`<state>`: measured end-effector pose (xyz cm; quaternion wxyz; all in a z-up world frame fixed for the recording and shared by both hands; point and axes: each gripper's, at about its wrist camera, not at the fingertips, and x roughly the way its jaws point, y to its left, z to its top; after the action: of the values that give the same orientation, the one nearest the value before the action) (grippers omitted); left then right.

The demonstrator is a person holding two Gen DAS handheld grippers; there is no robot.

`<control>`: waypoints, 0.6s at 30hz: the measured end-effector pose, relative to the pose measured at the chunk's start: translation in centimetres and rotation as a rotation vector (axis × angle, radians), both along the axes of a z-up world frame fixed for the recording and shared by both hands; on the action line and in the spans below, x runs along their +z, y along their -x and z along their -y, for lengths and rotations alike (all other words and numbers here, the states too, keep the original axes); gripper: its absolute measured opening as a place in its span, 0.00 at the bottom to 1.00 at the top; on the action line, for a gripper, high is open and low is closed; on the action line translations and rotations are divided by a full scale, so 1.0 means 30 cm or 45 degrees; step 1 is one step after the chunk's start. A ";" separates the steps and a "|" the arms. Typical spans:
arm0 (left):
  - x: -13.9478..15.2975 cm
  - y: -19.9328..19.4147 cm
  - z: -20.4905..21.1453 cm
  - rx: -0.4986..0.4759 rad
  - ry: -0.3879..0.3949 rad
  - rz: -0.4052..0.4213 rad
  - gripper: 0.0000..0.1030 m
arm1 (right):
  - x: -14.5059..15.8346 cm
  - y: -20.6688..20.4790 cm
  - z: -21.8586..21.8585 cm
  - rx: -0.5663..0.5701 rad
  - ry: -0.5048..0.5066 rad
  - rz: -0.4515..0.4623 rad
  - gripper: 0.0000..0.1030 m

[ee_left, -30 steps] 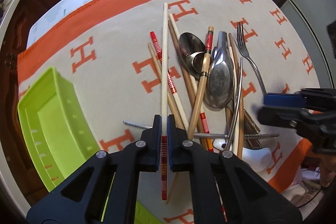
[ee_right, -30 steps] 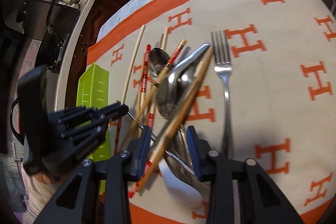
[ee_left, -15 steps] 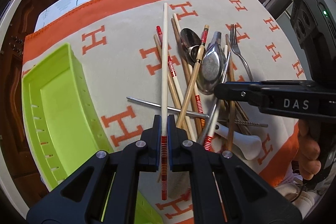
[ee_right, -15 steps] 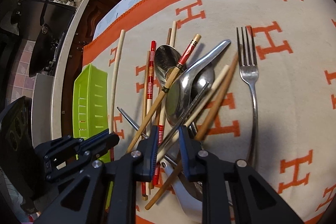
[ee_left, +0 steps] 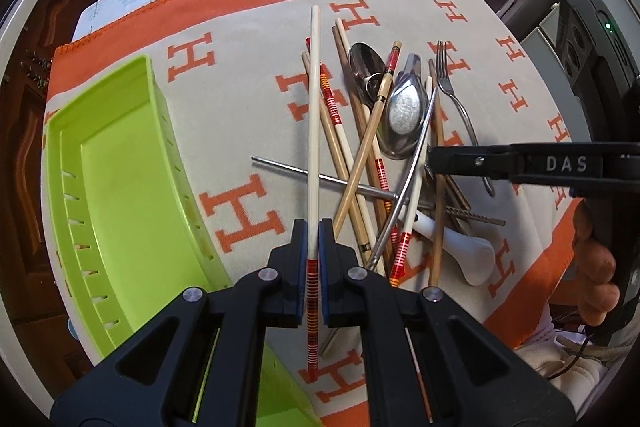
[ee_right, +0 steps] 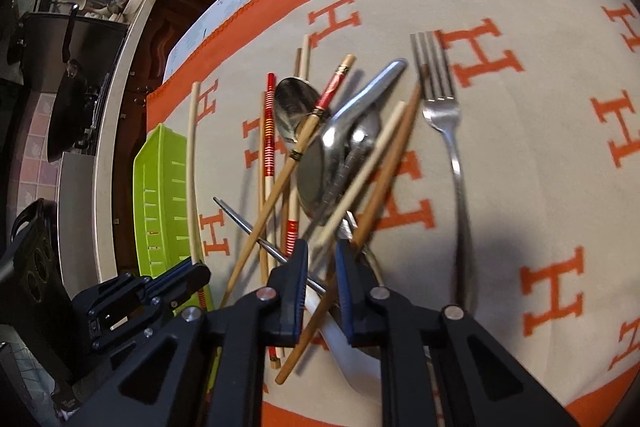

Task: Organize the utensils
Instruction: 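Grasp a plain wooden chopstick with the right tool while the left tool holds its chopstick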

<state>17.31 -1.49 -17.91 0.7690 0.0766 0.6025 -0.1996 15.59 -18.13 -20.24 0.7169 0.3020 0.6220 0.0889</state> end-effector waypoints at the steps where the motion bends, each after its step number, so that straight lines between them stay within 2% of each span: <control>1: 0.002 0.005 -0.002 -0.003 0.002 0.002 0.03 | -0.002 0.005 0.006 -0.006 0.012 -0.011 0.14; 10: 0.010 0.026 -0.001 -0.005 0.016 0.001 0.03 | -0.039 0.008 0.007 -0.036 -0.029 -0.063 0.13; 13: 0.012 0.030 -0.002 -0.002 0.018 0.001 0.03 | -0.050 0.003 -0.003 -0.050 -0.055 -0.065 0.08; 18: 0.012 0.031 -0.007 0.016 0.039 -0.012 0.03 | -0.062 0.005 0.009 -0.104 -0.106 -0.087 0.08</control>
<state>16.37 -1.28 -17.56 0.7684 0.0601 0.6035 -0.2043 15.43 -18.40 -22.11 0.6851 0.3594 0.6292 0.0748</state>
